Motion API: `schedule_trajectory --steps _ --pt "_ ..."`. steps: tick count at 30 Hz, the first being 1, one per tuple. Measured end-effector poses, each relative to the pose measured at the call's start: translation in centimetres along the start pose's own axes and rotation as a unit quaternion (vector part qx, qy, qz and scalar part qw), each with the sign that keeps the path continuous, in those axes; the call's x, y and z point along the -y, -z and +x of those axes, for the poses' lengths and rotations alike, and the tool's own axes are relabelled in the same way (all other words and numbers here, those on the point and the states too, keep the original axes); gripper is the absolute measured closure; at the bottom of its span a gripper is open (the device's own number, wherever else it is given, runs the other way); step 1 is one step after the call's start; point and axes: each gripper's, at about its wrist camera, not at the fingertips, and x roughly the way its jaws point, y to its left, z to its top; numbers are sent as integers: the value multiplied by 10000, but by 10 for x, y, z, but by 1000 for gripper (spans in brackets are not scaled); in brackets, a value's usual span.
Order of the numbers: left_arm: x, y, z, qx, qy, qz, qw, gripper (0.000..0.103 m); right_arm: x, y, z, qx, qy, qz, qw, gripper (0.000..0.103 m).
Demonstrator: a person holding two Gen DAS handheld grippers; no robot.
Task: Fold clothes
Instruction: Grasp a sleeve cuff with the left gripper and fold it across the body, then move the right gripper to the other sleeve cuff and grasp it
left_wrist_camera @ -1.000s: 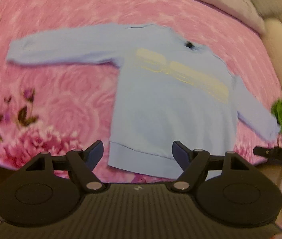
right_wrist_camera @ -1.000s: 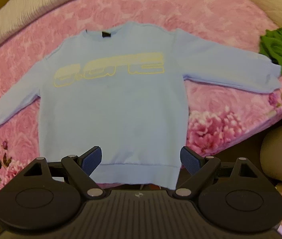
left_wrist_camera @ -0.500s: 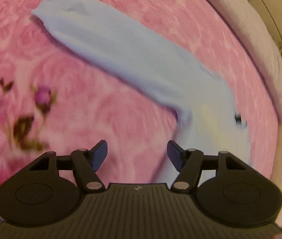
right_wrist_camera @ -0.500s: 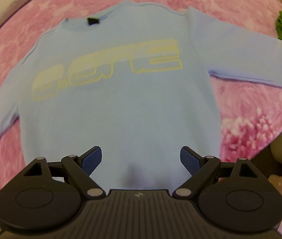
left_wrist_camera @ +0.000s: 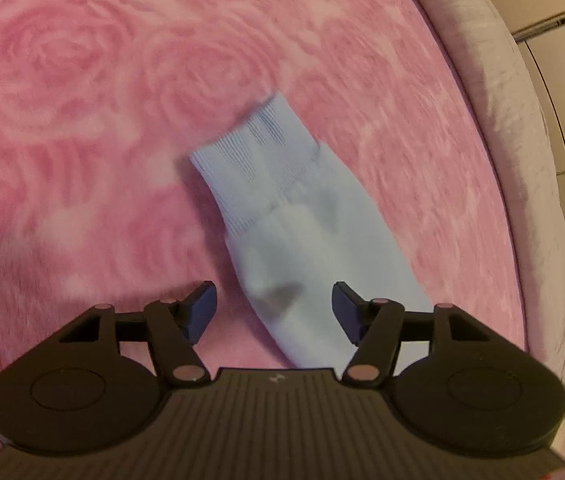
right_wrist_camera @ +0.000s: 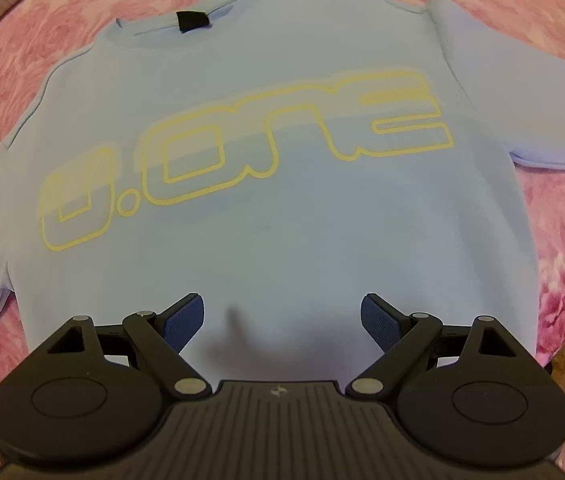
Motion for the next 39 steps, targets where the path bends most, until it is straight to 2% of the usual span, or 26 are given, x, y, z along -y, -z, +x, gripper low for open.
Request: schedule_trajectory --steps 1,2,5,6,8,9,10,11,13,15,17,19,20,21,23,24,25,28,30,33,35,39 --pt "-2 -3 4 -7 -15 17 10000 54 0 -1 0 -12 23 6 10000 15" --pt "-1 -3 7 -4 -35 85 10000 62 1 -2 0 -23 44 26 10000 15" --pt "10 -5 10 21 -18 446 9990 99 4 -3 1 -23 92 111 9999 15" --pt "16 -4 9 48 -8 634 9980 100 7 -4 1 -11 91 130 9999 15" --pt "49 7 -6 220 33 1506 9883 102 12 -5 1 25 84 164 9998 15" --pt "72 17 -16 298 143 2029 9786 102 16 -6 0 51 81 182 9998 15" --pt "96 29 -26 370 282 2564 9654 102 19 -8 -1 77 78 199 9997 15" --pt "121 43 -36 363 548 3008 9514 102 26 -8 -3 119 77 249 9996 15" --pt "168 84 -51 111 1328 3650 9214 102 39 -9 -7 209 76 360 9991 15" --pt "211 131 -60 -218 2049 4210 8834 102 53 -10 -11 299 75 471 9984 15" --pt "244 188 -60 -681 2618 4693 8406 101 72 -11 -14 365 87 650 9972 15" --pt "261 247 -41 -1249 2816 4955 8122 97 92 -12 -16 433 111 816 9957 15" --pt "268 277 -31 -1532 2887 5064 7980 91 102 -12 -18 473 120 893 9948 15" --pt "271 305 -17 -1848 2790 5188 7866 88 112 -12 -19 511 127 961 9940 15" --pt "266 347 1 -2193 2348 5406 7775 89 134 -14 -19 511 153 1106 9924 15" --pt "261 362 5 -2305 2181 5465 7750 89 144 -15 -18 500 168 1185 9916 15" --pt "254 361 6 -2329 2043 5397 7828 89 154 -17 -17 489 150 1238 9910 15" --pt "229 345 5 -2310 1652 5053 8148 89 174 -15 -15 525 65 1293 9902 15" --pt "214 318 2 -2031 1166 4940 8373 86 184 -15 -14 530 -12 1299 9901 16" --pt "198 271 -7 -1467 453 4778 8649 80 175 -18 -13 580 -355 1156 9910 20" --pt "190 245 -16 -1115 116 4715 8747 80 160 -21 -14 660 -712 964 9906 25" --pt "181 206 -28 -663 -335 4578 8860 75 106 -32 -12 738 -1524 340 9850 37"
